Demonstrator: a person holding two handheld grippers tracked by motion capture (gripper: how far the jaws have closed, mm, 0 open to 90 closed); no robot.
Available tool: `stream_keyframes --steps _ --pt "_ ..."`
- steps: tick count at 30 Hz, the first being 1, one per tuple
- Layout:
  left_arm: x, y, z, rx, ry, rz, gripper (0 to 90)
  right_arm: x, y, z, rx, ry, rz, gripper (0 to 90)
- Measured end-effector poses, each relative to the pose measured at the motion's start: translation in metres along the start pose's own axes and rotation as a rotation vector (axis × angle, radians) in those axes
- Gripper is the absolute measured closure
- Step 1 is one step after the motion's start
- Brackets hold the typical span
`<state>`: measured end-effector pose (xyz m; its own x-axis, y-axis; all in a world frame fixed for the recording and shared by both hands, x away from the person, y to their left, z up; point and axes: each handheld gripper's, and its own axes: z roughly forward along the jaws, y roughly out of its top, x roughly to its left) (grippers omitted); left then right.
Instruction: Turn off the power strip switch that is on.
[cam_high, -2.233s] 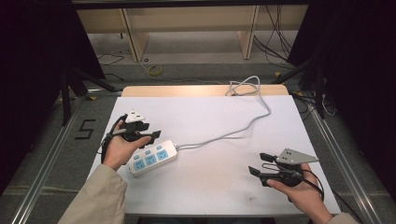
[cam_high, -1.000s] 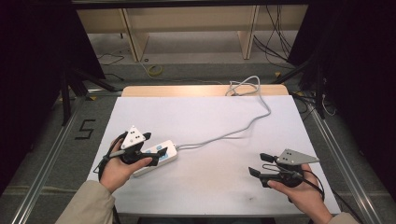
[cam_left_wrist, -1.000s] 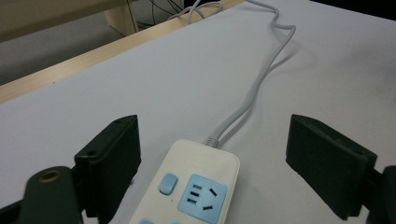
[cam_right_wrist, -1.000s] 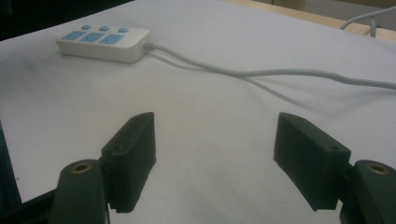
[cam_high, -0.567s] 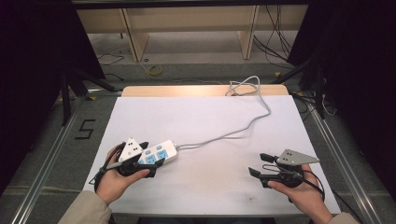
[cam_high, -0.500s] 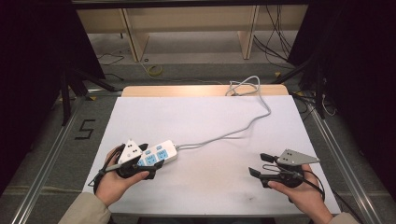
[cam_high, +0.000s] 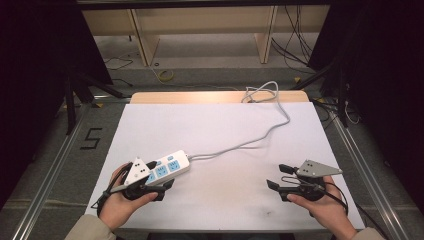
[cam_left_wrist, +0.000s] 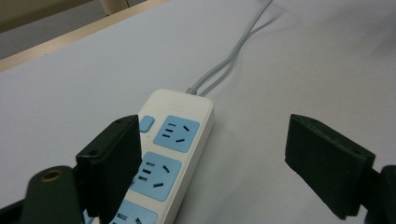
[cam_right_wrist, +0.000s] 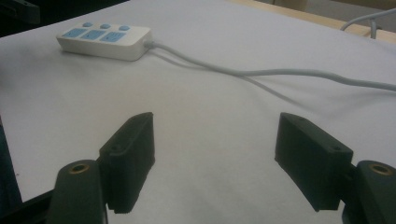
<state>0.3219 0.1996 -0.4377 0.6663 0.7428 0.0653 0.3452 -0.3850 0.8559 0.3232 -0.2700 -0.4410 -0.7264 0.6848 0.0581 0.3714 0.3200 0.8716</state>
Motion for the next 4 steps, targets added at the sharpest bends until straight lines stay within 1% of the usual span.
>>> stream_keyframes --steps 4 --pt "-0.0004 0.0006 0.002 0.011 -0.007 0.001 18.0 -0.0008 -0.0003 0.0001 -0.001 -0.002 0.004 28.8"
